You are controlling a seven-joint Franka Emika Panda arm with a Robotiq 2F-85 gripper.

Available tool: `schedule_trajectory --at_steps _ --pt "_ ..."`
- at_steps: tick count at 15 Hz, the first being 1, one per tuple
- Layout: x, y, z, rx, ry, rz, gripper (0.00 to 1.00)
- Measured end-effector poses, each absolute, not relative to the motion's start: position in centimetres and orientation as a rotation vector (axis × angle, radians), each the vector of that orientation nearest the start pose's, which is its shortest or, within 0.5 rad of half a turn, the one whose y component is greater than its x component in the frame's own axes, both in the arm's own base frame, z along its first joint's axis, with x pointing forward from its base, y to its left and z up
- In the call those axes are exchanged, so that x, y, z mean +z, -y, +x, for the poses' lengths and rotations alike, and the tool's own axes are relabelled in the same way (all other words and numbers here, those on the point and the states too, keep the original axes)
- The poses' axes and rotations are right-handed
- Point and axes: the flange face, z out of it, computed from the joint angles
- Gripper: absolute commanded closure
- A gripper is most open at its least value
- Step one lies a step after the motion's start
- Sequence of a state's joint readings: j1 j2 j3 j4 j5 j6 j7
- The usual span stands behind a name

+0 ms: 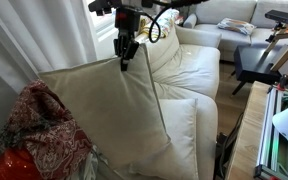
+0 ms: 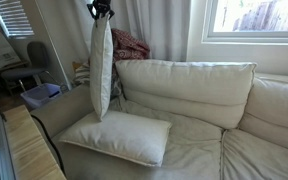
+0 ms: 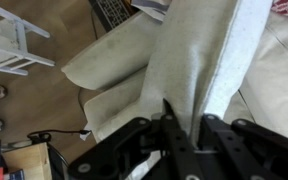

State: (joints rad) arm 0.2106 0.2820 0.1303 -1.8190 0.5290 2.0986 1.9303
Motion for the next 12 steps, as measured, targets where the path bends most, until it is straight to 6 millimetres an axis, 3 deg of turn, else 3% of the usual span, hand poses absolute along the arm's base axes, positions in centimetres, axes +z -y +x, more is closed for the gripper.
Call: schedule_trajectory --at_steps 4,6,8,12 --pt "41.1 -22.7 59.5 0.808 -2.352 -1.521 0.95" --pt "41.0 -22.0 59.8 0.835 -2.432 -1.412 0.95" --pt "39.3 -20.8 59.7 0.858 -2.537 -1.309 0.95" --pt "34.2 -17.5 58.5 0.934 -2.737 -1.139 0.95"
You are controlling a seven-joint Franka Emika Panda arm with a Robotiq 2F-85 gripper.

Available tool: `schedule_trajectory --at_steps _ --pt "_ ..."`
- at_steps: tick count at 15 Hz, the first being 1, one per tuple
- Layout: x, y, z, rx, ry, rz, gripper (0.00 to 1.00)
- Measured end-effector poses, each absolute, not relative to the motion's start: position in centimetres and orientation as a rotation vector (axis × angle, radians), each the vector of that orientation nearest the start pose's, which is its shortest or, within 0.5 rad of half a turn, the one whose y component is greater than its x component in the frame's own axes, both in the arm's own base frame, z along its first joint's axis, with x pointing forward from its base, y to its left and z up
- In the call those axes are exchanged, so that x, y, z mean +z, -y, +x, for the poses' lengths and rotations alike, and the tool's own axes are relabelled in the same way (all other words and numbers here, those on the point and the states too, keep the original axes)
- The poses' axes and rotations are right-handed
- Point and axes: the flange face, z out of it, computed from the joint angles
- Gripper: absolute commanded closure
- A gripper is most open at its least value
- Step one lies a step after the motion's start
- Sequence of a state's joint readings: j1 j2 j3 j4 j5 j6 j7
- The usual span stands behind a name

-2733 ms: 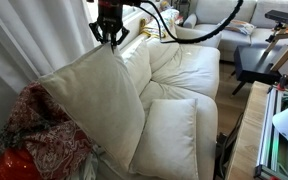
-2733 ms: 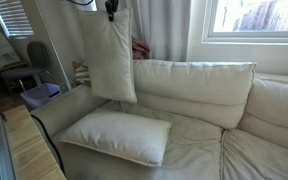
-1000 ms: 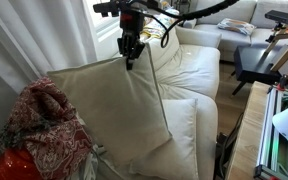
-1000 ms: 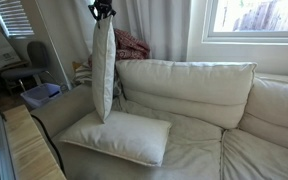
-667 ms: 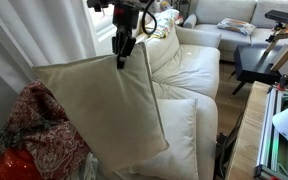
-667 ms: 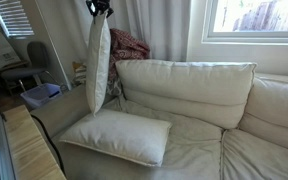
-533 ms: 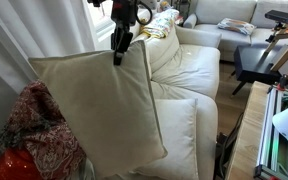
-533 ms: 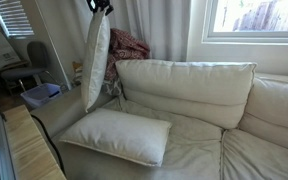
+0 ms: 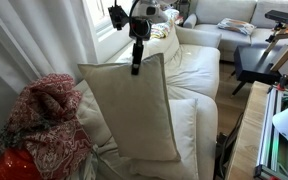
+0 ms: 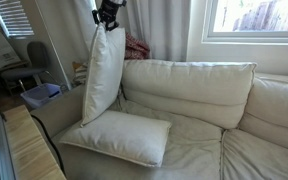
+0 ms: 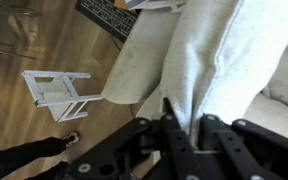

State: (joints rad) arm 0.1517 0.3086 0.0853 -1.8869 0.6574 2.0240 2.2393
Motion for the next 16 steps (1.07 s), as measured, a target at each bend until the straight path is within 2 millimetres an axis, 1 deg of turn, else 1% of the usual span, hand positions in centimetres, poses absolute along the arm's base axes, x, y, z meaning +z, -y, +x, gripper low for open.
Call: schedule_trajectory --at_steps 1,3,6,8,11,16 --pt "33.4 -16.5 58.2 0.964 -2.776 -1.101 0.95" --pt "32.9 -14.9 57.7 1.034 -2.809 -1.041 0.95" --pt "33.8 -13.9 57.2 1.142 -2.805 -1.003 0.95" --pt "34.9 -14.0 56.5 1.224 -2.776 -1.001 0.95" --pt "36.4 -14.6 55.3 1.354 -2.7 -1.022 0.95" --pt "38.2 -15.8 53.7 1.548 -2.576 -1.053 0.95"
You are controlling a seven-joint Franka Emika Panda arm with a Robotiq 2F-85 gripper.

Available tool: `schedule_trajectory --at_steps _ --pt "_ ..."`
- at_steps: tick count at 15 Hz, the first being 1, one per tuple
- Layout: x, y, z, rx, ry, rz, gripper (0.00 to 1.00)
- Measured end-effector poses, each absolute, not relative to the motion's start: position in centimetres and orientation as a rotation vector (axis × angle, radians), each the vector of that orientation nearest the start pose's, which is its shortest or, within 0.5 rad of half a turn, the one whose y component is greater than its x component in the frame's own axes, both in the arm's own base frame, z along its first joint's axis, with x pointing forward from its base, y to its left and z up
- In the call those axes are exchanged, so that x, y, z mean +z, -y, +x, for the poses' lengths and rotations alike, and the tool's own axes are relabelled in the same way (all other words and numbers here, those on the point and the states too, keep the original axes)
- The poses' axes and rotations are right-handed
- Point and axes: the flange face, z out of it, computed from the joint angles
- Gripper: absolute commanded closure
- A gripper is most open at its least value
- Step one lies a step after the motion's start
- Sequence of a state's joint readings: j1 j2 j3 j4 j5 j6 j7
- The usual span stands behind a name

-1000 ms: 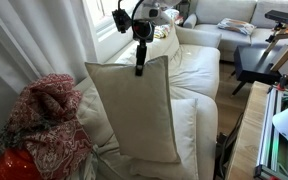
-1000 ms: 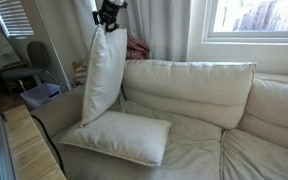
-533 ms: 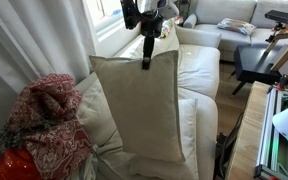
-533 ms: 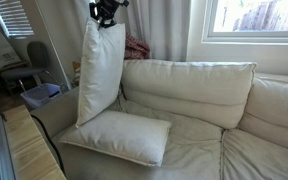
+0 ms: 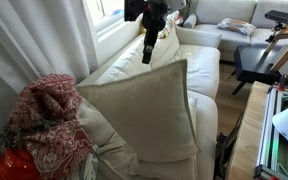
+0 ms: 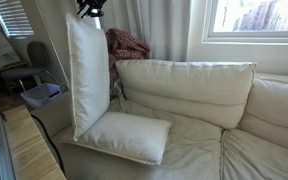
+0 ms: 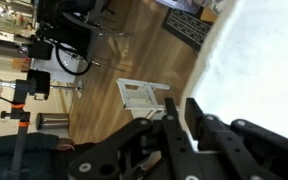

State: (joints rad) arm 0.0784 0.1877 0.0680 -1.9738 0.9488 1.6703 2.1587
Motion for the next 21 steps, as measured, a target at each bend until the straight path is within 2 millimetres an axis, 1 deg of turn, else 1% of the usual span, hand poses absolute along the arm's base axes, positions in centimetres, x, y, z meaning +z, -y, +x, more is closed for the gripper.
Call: schedule_trajectory --at_steps 3,5,6,7,8,11,12,14,15,16,17,18,19,21 --pt "39.7 -16.6 53.4 1.655 -2.488 -1.019 0.95" --pt "39.9 -16.8 53.2 1.691 -2.465 -0.998 0.95" --pt "39.7 -16.8 53.0 1.7 -2.464 -0.992 0.57" --pt "39.4 -16.8 52.8 1.705 -2.468 -0.989 0.55" --pt "39.1 -16.7 52.7 1.71 -2.472 -0.985 0.49" --pt "38.3 -16.2 52.5 1.717 -2.485 -0.967 0.27" --pt "38.2 -16.0 52.6 1.708 -2.489 -0.968 0.19" --pt "38.0 -15.6 53.0 1.677 -2.5 -0.97 0.05" --pt "38.1 -15.5 53.4 1.652 -2.506 -0.981 0.0" --pt "38.1 -15.6 53.8 1.615 -2.516 -1.003 0.0" --pt "38.3 -15.8 54.4 1.571 -2.523 -1.033 0.06" --pt "38.4 -16.2 55.1 1.521 -2.52 -1.076 0.0" --pt "38.4 -16.7 55.6 1.488 -2.515 -1.108 0.0" --pt "38.3 -17.3 56.2 1.475 -2.51 -1.138 0.0"
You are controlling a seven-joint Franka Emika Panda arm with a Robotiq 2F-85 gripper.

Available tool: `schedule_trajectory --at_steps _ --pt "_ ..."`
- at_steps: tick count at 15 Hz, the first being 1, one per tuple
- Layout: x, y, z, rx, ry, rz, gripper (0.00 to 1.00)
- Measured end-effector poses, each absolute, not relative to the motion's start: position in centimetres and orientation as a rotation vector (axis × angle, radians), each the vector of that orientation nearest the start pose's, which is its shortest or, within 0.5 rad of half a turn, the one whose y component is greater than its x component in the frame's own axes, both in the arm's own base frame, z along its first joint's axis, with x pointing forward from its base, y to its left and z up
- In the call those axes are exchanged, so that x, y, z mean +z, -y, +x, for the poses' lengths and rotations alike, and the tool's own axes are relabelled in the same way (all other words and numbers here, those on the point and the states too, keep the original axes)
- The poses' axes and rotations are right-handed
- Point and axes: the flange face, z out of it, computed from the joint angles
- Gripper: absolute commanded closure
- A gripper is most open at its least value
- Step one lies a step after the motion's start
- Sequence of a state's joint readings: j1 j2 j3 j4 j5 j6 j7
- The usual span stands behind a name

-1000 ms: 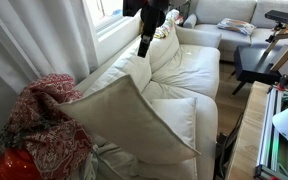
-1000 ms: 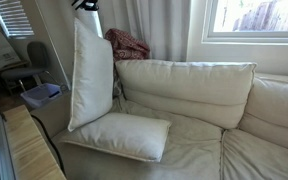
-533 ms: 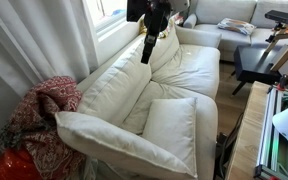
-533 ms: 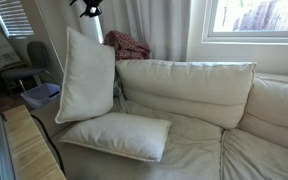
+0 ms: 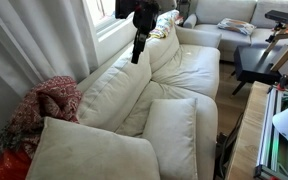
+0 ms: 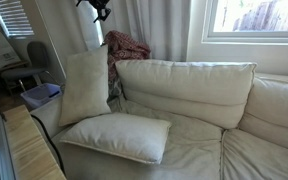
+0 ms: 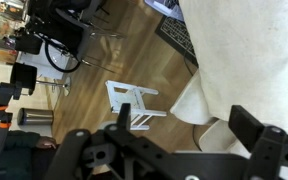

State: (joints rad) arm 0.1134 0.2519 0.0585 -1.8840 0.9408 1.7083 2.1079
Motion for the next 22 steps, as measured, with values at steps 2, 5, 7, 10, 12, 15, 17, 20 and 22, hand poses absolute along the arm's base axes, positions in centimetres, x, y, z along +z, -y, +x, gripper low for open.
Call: schedule_trajectory --at_steps 2,5,7,10,12,15,17,20,22 --pt "38.0 -17.3 56.4 1.474 -2.505 -1.146 0.0" --pt "38.0 -17.4 56.5 1.475 -2.505 -1.149 0.0" --pt "37.2 -19.1 56.6 1.502 -2.48 -1.189 0.0" --pt "34.1 -25.7 56.7 1.537 -2.358 -1.396 0.0" --pt "31.5 -30.4 56.9 1.475 -2.288 -1.532 0.0" --pt "27.4 -35.7 57.8 1.349 -2.192 -1.739 0.0" --pt "25.3 -37.3 58.8 1.288 -2.104 -1.841 0.0" --pt "24.0 -37.7 60.1 1.27 -2.042 -1.877 0.0" --pt "24.1 -37.7 60.4 1.264 -2.032 -1.879 0.0"
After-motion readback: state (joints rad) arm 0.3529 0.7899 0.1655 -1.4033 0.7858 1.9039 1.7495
